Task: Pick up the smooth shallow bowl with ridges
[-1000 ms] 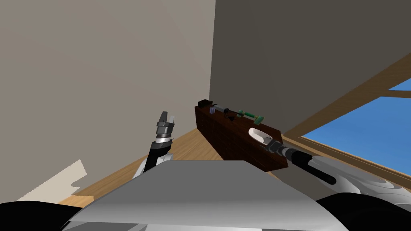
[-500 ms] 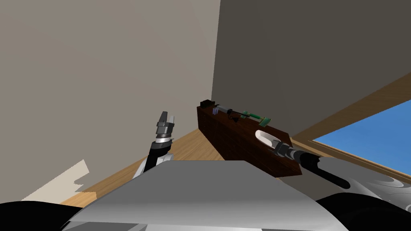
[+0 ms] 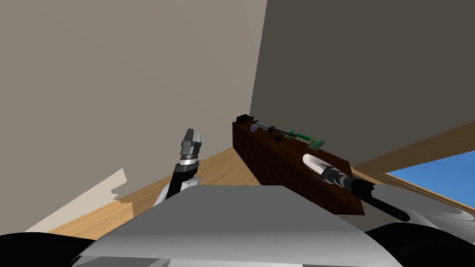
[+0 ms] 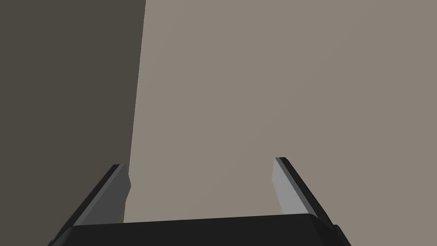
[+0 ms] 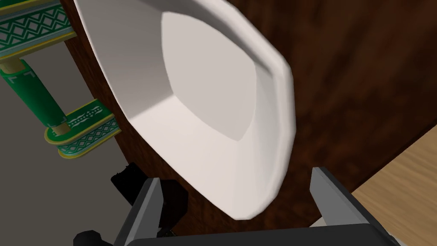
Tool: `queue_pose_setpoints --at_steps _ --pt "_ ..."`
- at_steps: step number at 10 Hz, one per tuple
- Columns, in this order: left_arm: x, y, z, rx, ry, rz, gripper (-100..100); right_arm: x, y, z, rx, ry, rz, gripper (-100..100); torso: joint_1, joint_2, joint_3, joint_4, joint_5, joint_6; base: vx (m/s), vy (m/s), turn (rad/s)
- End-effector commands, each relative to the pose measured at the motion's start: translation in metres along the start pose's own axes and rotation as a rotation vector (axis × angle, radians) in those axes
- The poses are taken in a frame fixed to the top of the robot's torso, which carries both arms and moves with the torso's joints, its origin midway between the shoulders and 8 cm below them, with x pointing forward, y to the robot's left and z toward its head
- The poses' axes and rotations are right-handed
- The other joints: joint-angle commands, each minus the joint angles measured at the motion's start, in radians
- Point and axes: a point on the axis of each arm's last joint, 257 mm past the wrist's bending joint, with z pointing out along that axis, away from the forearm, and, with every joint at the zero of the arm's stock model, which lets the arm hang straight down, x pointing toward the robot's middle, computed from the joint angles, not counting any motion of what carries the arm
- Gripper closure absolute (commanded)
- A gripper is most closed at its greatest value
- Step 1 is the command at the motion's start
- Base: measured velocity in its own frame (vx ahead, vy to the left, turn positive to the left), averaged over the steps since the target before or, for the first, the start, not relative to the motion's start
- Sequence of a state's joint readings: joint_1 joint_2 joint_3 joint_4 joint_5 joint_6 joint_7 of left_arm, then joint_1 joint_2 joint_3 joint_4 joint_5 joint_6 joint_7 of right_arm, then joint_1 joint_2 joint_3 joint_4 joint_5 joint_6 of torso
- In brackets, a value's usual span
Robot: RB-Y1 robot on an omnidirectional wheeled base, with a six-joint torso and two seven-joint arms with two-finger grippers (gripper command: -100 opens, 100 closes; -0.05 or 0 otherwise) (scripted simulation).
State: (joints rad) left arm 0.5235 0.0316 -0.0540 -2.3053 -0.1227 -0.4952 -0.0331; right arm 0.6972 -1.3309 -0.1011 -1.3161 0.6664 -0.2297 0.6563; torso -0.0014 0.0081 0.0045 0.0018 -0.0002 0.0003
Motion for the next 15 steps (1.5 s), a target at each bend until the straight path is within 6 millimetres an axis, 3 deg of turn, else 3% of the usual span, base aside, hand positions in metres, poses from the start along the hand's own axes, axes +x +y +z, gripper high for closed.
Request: queue_pose_setpoints --at_steps 1,4,5,6,10,11,12,15 --pt "0.0 0.0 0.0 0.0 0.0 0.0 0 0.023 0.0 -0.003 0.016 0.043 0.039 -100 0.0 0.0 0.0 0.0 0.0 0.0 -0.129 -0.005 0.353" --pt "0.0 0.0 0.0 0.0 0.0 0.0 0 0.057 0.0 -0.007 0.039 0.108 0.096 -100 0.001 0.001 0.001 0.0 0.0 0.0 -0.125 0.004 0.303" --pt "0.0 0.0 0.0 0.0 0.0 0.0 0 0.048 0.002 -0.004 0.031 0.089 0.08 -100 0.0 0.002 0.001 0.0 0.0 0.0 -0.065 -0.01 0.079" --pt "0.0 0.0 0.0 0.0 0.0 0.0 0 0.049 0.002 -0.004 0.033 0.092 0.083 100 -0.001 -0.001 0.0 0.0 0.0 0.002 -0.01 -0.001 -0.016" --pt "0.0 0.0 0.0 0.0 0.0 0.0 0 0.05 0.002 -0.004 0.032 0.092 0.085 100 0.0 -0.006 -0.003 -0.001 0.001 0.001 -0.002 0.001 0.0" --pt "0.0 0.0 0.0 0.0 0.0 0.0 0 0.05 0.002 -0.004 0.032 0.092 0.085 0 0.001 -0.006 -0.003 -0.001 0.001 0.001 0.0 0.0 0.0" --pt "0.0 0.0 0.0 0.0 0.0 0.0 0 0.04 0.0 -0.005 0.027 0.076 0.068 100 0.001 -0.006 -0.003 -0.001 0.001 0.001 0.05 -0.004 -0.255" --pt "0.0 0.0 0.0 -0.001 0.0 0.0 0 0.015 0.0 -0.002 0.01 0.027 0.025 100 0.002 -0.012 -0.006 -0.002 0.003 0.002 0.11 -0.001 -0.273"
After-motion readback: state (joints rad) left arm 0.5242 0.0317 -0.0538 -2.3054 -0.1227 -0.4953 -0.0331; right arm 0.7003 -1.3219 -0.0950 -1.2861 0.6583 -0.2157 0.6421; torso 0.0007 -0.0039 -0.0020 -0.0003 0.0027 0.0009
